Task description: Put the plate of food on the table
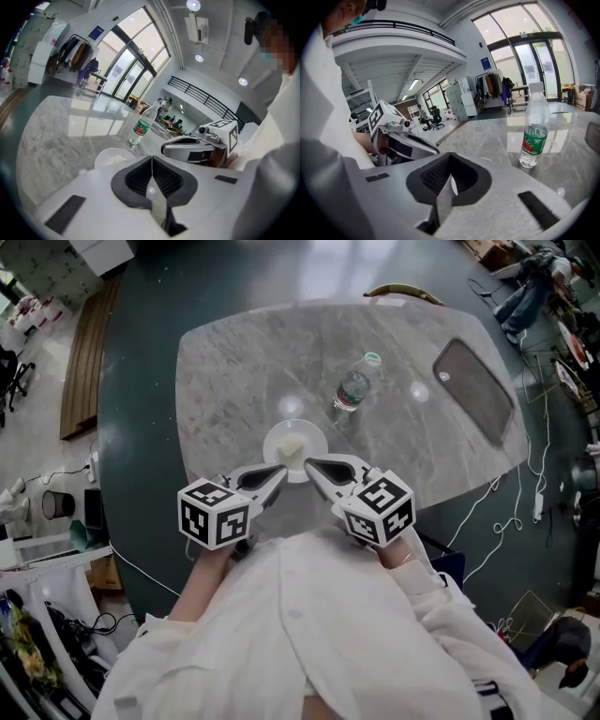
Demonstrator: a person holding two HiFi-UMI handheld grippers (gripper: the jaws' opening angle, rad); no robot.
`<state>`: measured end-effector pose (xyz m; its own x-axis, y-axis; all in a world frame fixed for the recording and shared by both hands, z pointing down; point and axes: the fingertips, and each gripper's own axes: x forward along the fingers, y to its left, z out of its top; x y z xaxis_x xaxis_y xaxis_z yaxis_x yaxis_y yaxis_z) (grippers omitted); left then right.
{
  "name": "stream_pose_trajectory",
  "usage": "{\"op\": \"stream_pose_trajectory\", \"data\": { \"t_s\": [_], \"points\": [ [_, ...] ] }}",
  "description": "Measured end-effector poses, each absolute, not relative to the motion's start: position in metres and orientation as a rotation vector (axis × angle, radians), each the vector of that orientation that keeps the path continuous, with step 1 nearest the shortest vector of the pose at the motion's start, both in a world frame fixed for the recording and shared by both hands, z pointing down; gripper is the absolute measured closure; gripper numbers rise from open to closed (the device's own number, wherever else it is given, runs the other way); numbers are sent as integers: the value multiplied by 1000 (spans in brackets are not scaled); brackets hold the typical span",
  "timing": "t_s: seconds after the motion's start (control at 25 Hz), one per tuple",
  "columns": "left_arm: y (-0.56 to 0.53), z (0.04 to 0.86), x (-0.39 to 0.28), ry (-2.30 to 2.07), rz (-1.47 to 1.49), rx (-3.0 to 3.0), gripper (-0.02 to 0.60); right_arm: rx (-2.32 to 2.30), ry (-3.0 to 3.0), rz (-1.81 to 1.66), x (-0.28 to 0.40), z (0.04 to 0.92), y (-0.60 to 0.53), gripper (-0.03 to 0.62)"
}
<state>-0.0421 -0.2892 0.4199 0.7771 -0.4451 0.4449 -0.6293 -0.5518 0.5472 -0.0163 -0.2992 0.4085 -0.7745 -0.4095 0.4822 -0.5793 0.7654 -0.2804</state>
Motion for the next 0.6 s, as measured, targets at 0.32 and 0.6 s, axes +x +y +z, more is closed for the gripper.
{"op": "stream_pose_trajectory", "data": {
  "t_s": [0.32,0.6],
  "points": [
    [-283,424,-34,-781,346,2251,563,399,-2543,393,-21,400,-280,592],
    [-275,424,-25,-773,376,2268,563,298,-2510,342,-23,402,-263,592]
  ]
}}
